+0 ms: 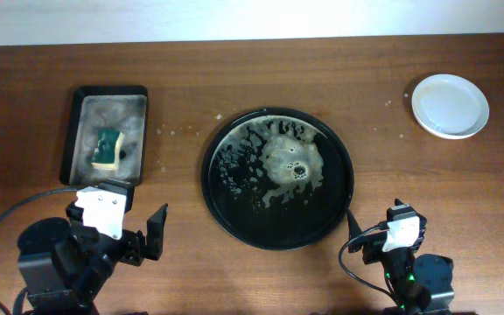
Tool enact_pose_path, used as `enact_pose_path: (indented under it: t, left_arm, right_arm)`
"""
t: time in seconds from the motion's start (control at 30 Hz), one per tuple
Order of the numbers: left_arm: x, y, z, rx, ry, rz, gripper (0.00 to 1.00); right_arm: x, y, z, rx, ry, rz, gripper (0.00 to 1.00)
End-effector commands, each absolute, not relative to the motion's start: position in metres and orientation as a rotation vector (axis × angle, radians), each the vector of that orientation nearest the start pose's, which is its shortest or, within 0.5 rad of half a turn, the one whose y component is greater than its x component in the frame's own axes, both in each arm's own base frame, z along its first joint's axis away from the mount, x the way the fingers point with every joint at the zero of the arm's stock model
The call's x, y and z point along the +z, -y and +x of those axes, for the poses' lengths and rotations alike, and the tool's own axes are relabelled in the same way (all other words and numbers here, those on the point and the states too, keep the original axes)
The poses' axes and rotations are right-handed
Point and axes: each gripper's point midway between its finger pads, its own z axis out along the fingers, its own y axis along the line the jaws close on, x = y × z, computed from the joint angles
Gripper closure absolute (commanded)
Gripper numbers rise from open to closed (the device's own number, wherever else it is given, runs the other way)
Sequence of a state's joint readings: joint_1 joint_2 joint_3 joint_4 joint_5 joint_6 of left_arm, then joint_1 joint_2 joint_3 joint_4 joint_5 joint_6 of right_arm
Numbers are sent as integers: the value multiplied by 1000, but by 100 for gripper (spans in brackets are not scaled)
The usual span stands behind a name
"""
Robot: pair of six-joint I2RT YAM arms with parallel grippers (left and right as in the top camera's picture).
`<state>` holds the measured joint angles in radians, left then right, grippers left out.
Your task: Clean dirty plates on tray and stack at the side
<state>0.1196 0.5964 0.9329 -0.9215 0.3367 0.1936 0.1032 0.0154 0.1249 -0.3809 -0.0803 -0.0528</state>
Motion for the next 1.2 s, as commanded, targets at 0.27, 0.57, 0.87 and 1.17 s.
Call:
enact_pose_path:
  t: [0.27, 0.57, 0.87, 1.17]
  left_arm:
    - [271, 30, 208, -137, -2087, 280, 1]
    - [245, 29, 221, -53, -1752, 304, 1]
    - [169, 38, 236, -120, -1609, 316, 1]
    - [164, 36, 239, -109, -1603, 309, 1]
  right_arm:
    - [136, -38, 227, 118, -1827, -203, 1]
    - [136, -38, 227, 118, -1827, -203, 1]
    - [136, -38, 227, 118, -1827, -203, 1]
    - [136, -38, 227, 118, -1827, -203, 1]
